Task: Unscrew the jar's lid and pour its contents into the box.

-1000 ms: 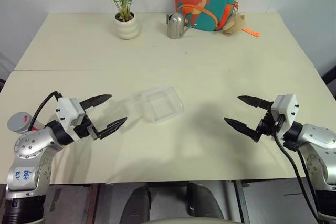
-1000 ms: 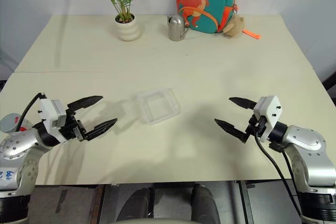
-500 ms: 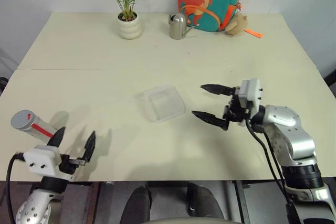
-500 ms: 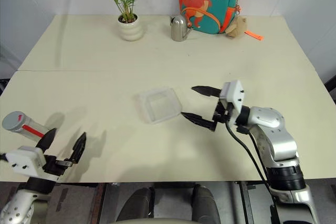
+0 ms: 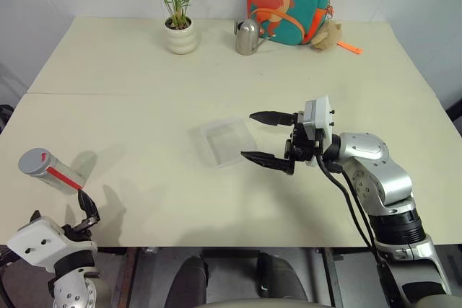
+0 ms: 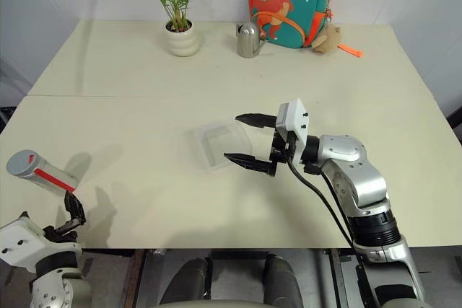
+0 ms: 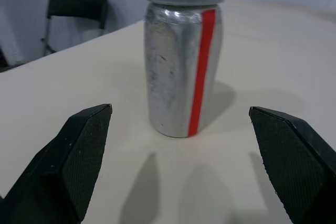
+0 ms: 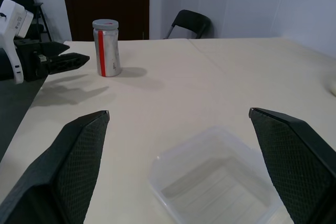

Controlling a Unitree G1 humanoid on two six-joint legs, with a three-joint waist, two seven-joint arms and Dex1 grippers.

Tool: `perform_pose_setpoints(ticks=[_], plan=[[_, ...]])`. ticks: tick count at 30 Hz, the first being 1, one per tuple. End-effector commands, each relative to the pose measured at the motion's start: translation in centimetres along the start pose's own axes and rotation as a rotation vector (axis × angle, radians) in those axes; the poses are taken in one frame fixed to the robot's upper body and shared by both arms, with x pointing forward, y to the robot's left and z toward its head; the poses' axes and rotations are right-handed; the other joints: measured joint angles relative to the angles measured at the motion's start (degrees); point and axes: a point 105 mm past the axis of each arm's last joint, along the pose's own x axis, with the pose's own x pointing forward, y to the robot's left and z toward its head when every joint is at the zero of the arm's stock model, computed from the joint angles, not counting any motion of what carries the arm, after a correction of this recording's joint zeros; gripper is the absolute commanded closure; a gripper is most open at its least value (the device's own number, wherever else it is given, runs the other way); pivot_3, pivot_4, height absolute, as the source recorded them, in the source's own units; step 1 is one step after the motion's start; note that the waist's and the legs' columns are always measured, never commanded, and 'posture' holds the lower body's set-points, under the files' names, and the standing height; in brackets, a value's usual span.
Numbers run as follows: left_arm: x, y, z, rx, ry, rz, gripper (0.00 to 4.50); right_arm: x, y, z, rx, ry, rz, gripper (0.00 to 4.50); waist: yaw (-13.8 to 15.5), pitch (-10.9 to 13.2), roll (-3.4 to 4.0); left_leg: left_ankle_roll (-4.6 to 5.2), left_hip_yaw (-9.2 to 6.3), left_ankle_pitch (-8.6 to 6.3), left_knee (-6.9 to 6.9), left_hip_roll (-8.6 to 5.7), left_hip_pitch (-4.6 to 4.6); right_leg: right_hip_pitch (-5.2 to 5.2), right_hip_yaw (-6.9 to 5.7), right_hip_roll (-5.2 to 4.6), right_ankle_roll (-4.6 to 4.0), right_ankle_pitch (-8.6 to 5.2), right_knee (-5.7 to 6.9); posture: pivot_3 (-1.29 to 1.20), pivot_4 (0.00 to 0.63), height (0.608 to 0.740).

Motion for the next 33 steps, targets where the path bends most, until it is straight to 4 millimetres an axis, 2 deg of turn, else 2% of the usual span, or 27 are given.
perform_pose_setpoints(ticks=[1, 6, 10, 18, 27, 33], plan=[[1.4, -0.5, 1.3, -0.03, -0.074, 0.036, 0.04, 0.7, 0.4, 1.7, -0.036, -0.041, 0.03, 0.0, 0.1, 0.0, 0.0, 0.0, -0.01, 0.0, 0.0, 0.01, 0.0, -0.01, -0.01, 0.02, -0.02, 0.0, 0.02, 0.0, 0.15, 0.74], [3.1, -1.0, 1.8, -0.041, -0.109, 0.052, 0.04, 1.1, 0.6, 2.1, -0.03, -0.049, 0.042, 0.0, -0.1, 0.0, -0.02, 0.0, 0.04, 0.01, 0.02, 0.01, -0.02, 0.0, 0.0, 0.01, 0.07, 0.09, -0.02, 0.0, 0.15, 0.74], [3.5, -1.0, 2.3, -0.034, -0.128, 0.1, 0.04, 1.3, 0.8, 2.1, -0.024, -0.054, 0.045, 0.0, -0.1, 0.0, -0.02, -0.01, 0.05, -0.01, -0.09, 0.02, 0.01, -0.1, 0.01, 0.03, 0.82, 0.5, 0.11, 0.0, 0.15, 0.74], [5.0, -0.1, 1.7, -0.039, -0.111, 0.183, 0.04, 1.2, 0.6, 1.9, -0.019, -0.051, 0.029, 0.0, 0.0, 0.0, -0.02, -0.04, 0.06, -0.04, -0.12, 0.02, -0.01, -0.14, 0.01, 0.04, 0.88, 0.53, 0.07, 0.0, 0.15, 0.74], [7.7, -1.1, 1.5, 0.0, -0.12, 0.132, 0.04, 1.0, 0.4, 1.8, -0.026, -0.055, 0.005, 0.0, -0.1, 0.0, -0.02, -0.04, 0.07, -0.04, -0.13, 0.02, -0.02, -0.14, 0.01, 0.03, 0.9, 0.54, 0.07, 0.0, 0.15, 0.74], [8.2, -1.2, 1.4, 0.007, -0.121, 0.143, 0.04, 0.7, 0.4, 1.6, -0.024, -0.057, -0.015, 0.0, -0.1, 0.0, -0.02, -0.06, 0.08, -0.05, -0.14, 0.02, -0.02, -0.14, 0.01, 0.04, 0.92, 0.55, 0.06, 0.0, 0.15, 0.74]])
